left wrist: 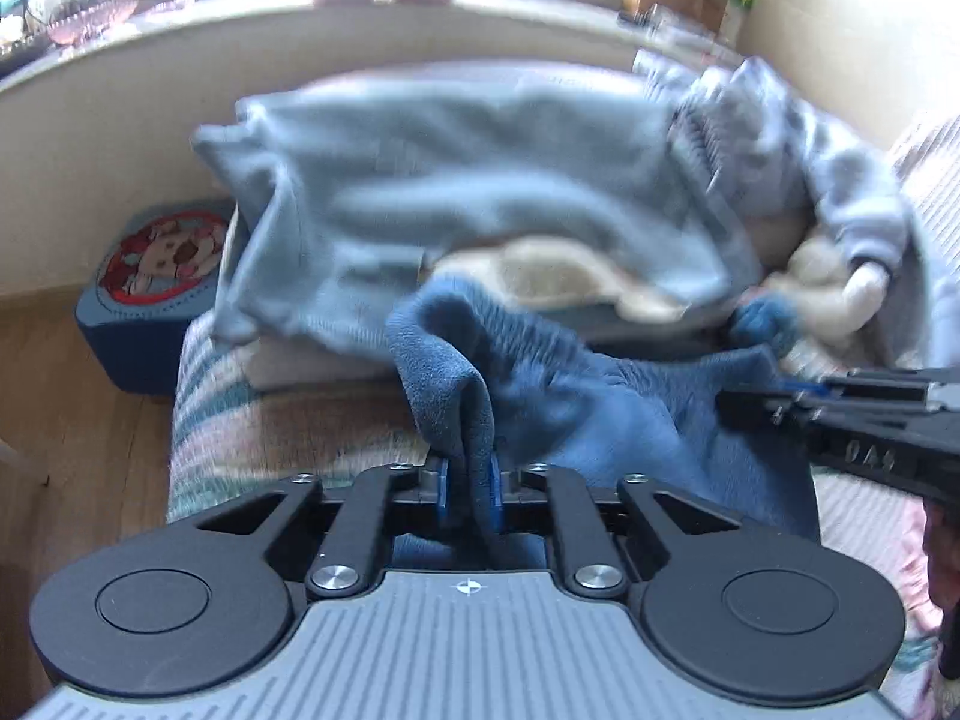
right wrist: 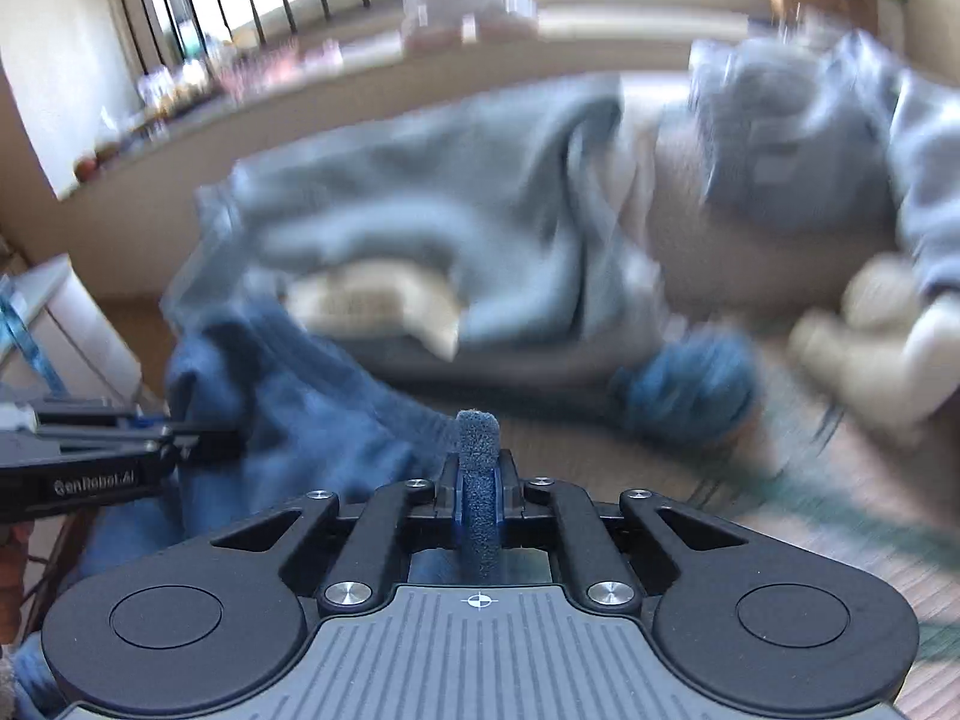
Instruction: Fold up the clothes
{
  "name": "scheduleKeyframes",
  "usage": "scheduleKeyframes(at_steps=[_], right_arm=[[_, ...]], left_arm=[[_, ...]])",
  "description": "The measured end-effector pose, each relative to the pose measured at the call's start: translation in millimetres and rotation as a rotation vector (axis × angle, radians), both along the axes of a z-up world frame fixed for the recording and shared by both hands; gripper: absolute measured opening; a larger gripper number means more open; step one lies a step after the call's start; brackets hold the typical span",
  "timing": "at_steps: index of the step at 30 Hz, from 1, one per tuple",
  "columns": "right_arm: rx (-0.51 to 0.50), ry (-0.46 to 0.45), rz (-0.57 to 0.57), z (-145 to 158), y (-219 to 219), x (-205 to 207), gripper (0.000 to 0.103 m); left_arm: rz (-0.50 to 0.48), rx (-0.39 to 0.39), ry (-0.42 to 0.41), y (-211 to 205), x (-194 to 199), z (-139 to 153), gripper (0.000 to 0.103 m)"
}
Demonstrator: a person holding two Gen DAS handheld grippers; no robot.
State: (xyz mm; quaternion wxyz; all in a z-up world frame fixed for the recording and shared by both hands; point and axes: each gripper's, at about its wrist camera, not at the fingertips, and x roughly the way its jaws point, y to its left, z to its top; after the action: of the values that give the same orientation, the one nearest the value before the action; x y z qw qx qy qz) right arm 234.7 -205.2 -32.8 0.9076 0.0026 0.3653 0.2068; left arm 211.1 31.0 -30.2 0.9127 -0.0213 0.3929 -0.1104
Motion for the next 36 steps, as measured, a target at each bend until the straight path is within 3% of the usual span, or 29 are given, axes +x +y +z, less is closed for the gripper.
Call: scheduleKeyframes(at_steps=[4, 6, 7, 8, 9, 11, 12, 18, 22, 30, 36], right_arm=[[0.016, -0.207, -0.054, 57, -15, 5, 0.008], [0.001, -0.283, -0.08, 77, -16, 13, 0.009], [-0.034, -0.285, -0.101, 76, -14, 20, 0.014], [-0.074, -0.28, -0.126, 72, -12, 28, 0.02], [-0.114, -0.275, -0.151, 69, -10, 35, 0.026], [-0.172, -0.264, -0.204, 56, -12, 38, 0.054], [-0.16, -0.257, -0.216, 51, -18, 34, 0.055], [-0.025, -0.163, -0.2, 37, -44, 1, 0.057], [0.033, -0.107, -0.128, 29, -39, -32, 0.057], [0.079, -0.023, -0.029, -1, -12, -109, 0.059], [0.095, 0.007, 0.02, -12, 10, -163, 0.059]], left_arm=[[0.009, -0.025, -0.153, 0, 7, 49, 0.009], [0.038, 0.0, -0.235, -6, 12, 65, 0.023], [0.057, 0.021, -0.275, -10, 15, 72, 0.073], [0.061, 0.079, -0.28, -15, 19, 70, 0.1], [0.056, 0.16, -0.264, -21, 24, 62, 0.102], [0.044, 0.321, -0.231, -33, 33, 47, 0.101], [0.04, 0.359, -0.212, -33, 34, 40, 0.101], [0.063, 0.244, -0.001, 12, 6, 14, 0.102], [0.012, 0.111, 0.142, 31, -45, 4, 0.103], [0.022, 0.003, 0.188, 50, -149, 2, 0.103], [0.093, 0.047, 0.141, 52, -197, 0, 0.103]])
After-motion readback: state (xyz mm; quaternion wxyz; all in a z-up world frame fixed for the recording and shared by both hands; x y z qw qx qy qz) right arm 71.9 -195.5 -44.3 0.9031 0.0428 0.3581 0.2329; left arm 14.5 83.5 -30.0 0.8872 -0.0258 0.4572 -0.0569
